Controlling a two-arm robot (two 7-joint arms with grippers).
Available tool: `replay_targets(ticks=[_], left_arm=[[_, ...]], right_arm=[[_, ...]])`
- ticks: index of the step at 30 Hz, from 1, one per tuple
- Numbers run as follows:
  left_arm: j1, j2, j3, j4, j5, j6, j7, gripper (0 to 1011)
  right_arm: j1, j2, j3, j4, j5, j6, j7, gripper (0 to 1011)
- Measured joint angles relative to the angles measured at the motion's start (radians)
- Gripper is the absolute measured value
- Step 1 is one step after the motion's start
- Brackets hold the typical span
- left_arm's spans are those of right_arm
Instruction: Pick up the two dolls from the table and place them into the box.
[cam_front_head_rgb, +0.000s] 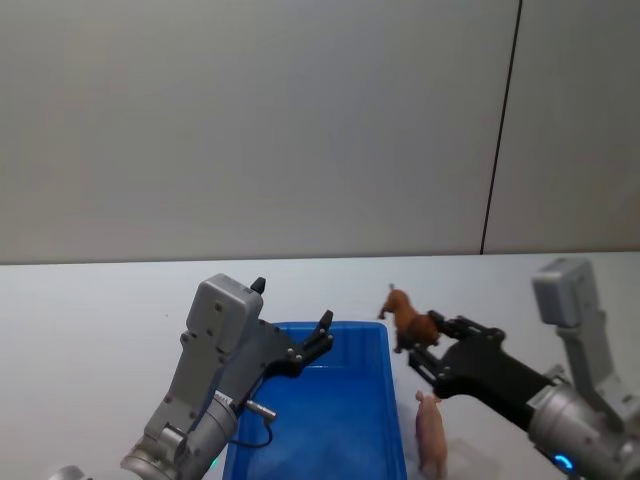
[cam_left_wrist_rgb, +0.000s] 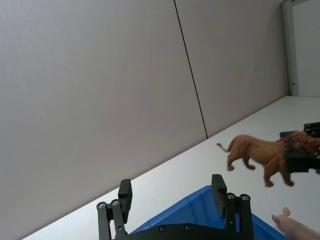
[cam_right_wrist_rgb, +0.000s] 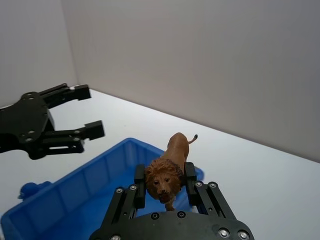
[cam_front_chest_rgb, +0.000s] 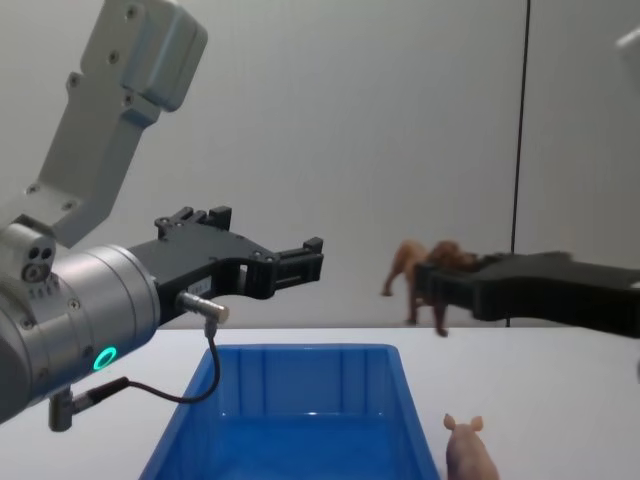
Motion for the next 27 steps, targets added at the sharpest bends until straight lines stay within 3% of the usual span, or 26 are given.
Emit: replay_targets(ticks=[1, 8, 20, 27], left_arm=[[0.000, 0.000, 0.000, 0.000, 0.000, 0.000, 0.000, 1001], [0.000, 0.000, 0.000, 0.000, 0.000, 0.000, 0.000, 1001], [0.000, 0.000, 0.000, 0.000, 0.000, 0.000, 0.000, 1001], [0.000, 0.000, 0.000, 0.000, 0.000, 0.000, 0.000, 1001]], right_arm=[[0.022, -0.019, -0.013, 0.018, -0.004, 0.026, 0.023, 439], [0.052, -0.048, -0.040, 0.056, -0.019, 0.071, 0.066, 469], [0.070, -0.064, -0.062, 0.089, -0.032, 0.105, 0.094, 869], [0.055, -0.045, -0.053, 0.076, -0.027, 0.098, 0.075, 1001]])
